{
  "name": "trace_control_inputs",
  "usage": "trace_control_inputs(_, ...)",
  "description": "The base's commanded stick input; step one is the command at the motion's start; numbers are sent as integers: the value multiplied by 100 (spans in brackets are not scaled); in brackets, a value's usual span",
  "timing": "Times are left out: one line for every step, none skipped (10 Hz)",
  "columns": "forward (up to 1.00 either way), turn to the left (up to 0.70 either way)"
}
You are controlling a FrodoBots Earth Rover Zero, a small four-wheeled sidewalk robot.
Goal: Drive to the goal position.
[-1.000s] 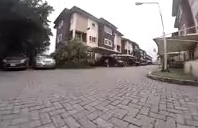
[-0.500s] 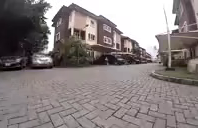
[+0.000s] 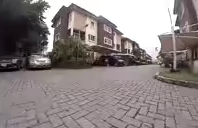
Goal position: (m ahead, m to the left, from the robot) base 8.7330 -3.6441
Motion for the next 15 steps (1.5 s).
trace_control_inputs(70, 0)
trace_control_inputs(70, 0)
trace_control_inputs(70, 0)
trace_control_inputs(70, 0)
trace_control_inputs(70, 0)
trace_control_inputs(70, -5)
trace_control_inputs(70, -32)
trace_control_inputs(70, -31)
trace_control_inputs(70, -18)
trace_control_inputs(70, 0)
trace_control_inputs(70, 0)
trace_control_inputs(70, 0)
trace_control_inputs(70, 0)
trace_control_inputs(70, 0)
trace_control_inputs(70, 0)
